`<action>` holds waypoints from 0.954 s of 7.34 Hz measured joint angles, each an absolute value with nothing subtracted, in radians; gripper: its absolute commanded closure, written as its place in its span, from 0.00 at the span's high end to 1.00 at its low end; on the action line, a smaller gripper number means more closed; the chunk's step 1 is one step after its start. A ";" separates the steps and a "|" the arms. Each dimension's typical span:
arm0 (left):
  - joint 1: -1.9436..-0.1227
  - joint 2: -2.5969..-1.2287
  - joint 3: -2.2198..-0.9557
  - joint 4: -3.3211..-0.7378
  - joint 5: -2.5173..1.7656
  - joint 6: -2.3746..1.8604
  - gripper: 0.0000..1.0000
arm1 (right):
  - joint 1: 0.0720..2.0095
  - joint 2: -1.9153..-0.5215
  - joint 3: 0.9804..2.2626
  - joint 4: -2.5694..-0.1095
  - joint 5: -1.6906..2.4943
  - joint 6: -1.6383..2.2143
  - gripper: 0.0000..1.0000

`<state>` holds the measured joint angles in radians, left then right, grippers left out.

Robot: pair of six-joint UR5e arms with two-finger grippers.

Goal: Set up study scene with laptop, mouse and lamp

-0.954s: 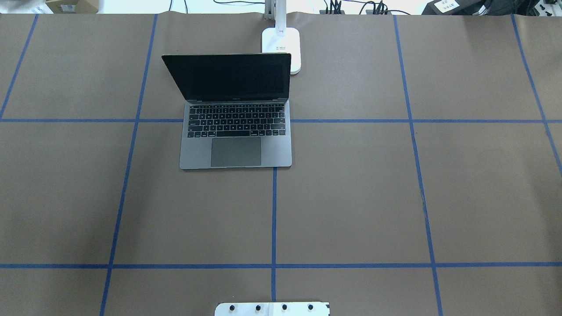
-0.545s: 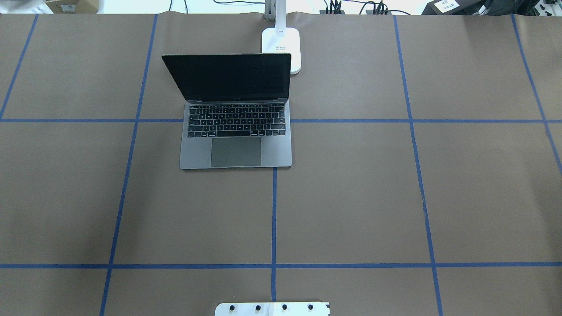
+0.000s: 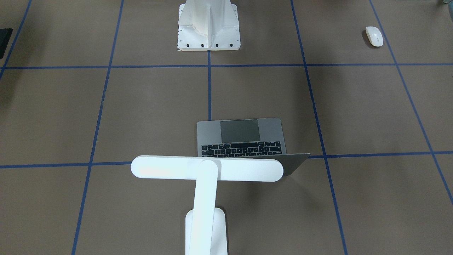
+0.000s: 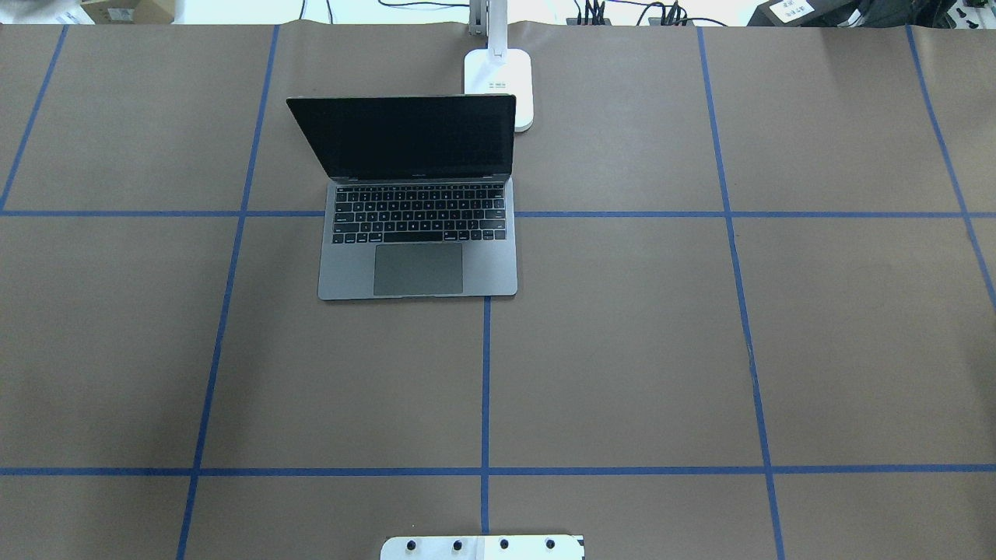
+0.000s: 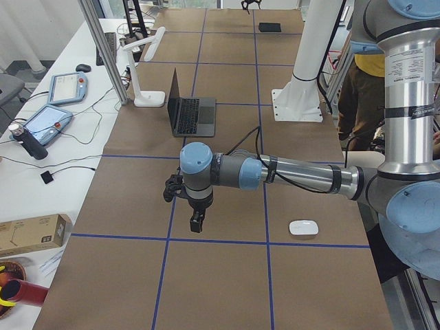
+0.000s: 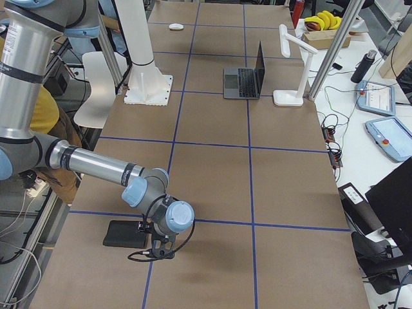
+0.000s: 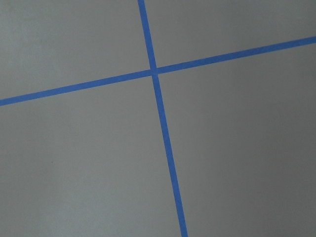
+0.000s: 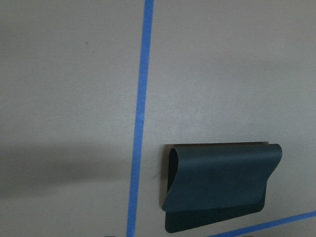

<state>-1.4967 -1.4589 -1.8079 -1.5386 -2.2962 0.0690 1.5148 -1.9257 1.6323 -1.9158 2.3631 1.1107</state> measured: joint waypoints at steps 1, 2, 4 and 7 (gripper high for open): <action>-1.497 -1.459 -1.809 -1.539 -2.296 0.069 1.00 | 1.481 -1.924 1.595 -1.911 2.365 1.113 0.87; -1.497 -1.459 -1.809 -1.539 -2.296 0.069 1.00 | 1.454 -1.923 1.567 -1.906 2.365 1.114 0.87; -1.497 -1.459 -1.810 -1.539 -2.296 0.069 1.00 | 1.406 -1.922 1.523 -1.901 2.363 1.114 0.87; -1.498 -1.459 -1.815 -1.539 -2.296 0.069 1.00 | 1.370 -1.916 1.486 -1.899 2.369 1.120 0.85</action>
